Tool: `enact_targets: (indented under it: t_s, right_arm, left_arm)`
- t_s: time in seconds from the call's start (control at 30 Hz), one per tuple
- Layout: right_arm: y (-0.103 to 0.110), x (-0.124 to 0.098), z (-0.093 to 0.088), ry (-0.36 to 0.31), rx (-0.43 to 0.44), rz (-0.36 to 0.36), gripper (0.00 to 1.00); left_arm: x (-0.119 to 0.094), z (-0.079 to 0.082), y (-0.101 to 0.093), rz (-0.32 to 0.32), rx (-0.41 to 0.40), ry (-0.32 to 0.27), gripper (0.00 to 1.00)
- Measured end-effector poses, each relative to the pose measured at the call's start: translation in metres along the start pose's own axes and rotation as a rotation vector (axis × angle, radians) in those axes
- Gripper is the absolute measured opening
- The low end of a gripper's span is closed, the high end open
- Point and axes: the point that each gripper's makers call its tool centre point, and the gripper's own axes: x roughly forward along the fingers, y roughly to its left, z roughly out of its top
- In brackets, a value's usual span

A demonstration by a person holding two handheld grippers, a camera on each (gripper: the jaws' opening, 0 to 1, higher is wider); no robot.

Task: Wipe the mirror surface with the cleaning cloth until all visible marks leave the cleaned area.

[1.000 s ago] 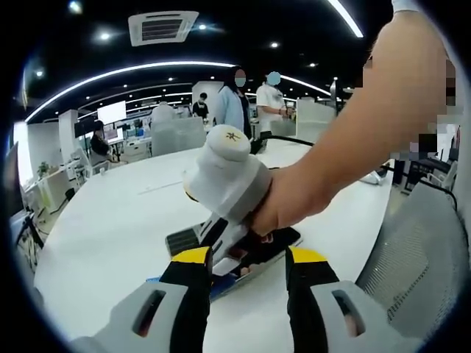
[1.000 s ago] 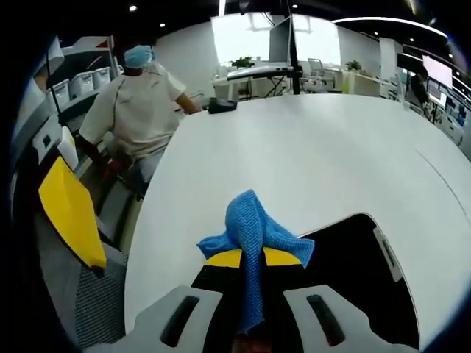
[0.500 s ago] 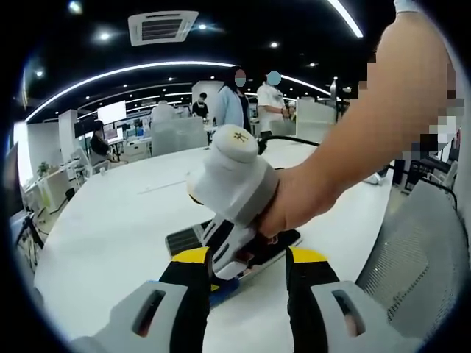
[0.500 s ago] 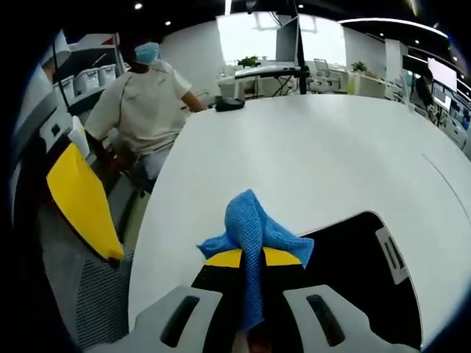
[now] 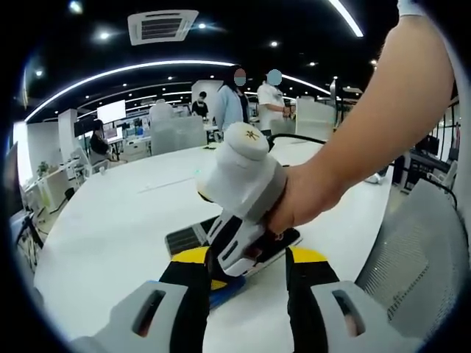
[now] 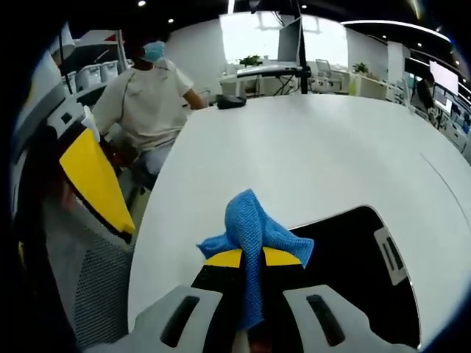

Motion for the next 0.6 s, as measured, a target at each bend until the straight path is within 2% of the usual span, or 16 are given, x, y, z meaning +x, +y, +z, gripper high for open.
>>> enact_targets:
  t_s: [0.6]
  right_arm:
    - [-0.0026,-0.0083,-0.0074,-0.011,0.033,-0.018,0.04]
  left_arm:
    - [-0.0007,0.0002,0.0011,0.005,0.0,0.003,0.39]
